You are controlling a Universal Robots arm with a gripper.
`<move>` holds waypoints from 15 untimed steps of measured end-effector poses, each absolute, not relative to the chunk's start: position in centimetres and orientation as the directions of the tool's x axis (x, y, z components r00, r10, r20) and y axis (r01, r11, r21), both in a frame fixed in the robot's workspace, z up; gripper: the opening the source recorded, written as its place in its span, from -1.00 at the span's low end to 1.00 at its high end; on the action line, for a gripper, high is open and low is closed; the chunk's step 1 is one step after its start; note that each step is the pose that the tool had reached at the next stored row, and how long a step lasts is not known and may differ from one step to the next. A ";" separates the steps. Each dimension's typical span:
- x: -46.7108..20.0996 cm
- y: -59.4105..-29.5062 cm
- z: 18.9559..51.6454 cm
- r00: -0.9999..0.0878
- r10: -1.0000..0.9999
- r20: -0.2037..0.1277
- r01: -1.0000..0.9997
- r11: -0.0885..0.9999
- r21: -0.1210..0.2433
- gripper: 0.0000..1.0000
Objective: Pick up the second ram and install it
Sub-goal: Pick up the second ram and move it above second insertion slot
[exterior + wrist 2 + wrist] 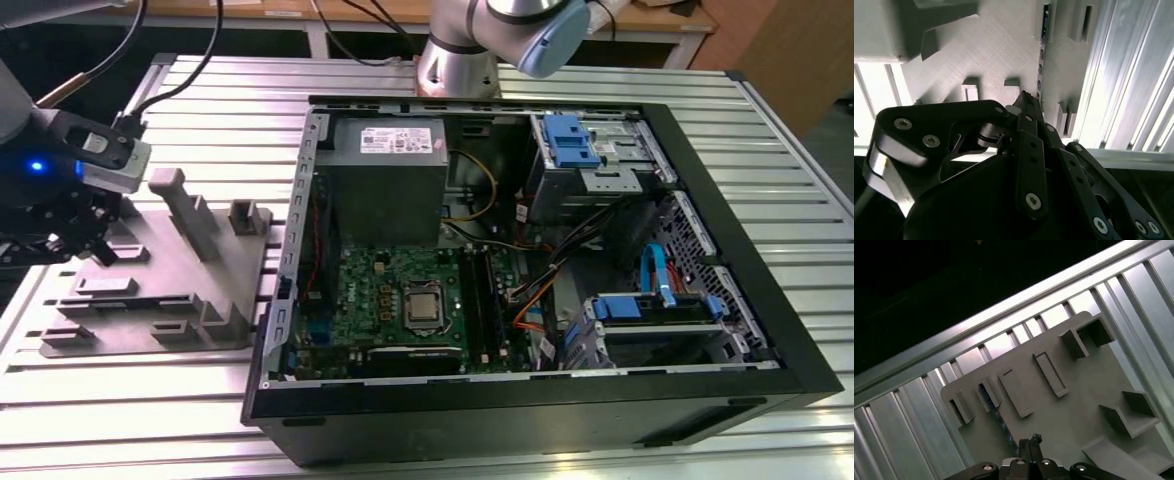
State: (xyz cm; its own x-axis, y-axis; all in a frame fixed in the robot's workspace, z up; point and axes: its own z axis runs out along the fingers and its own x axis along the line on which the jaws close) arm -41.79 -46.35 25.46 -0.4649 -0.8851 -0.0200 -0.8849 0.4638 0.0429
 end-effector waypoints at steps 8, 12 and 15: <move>-41.8 -46.4 24.8 -0.332 -0.943 -0.020 -0.943 0.331 0.043 -0.80; -41.8 -46.3 24.7 -0.293 -0.956 -0.020 -0.955 0.292 0.043 -0.80; -41.8 -46.3 24.6 -0.293 -0.956 -0.020 -0.955 0.292 0.043 -0.80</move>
State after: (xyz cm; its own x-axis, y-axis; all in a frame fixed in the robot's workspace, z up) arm -41.79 -46.35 24.64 -0.2931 -0.9559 -0.0199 -0.9554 0.2920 0.0429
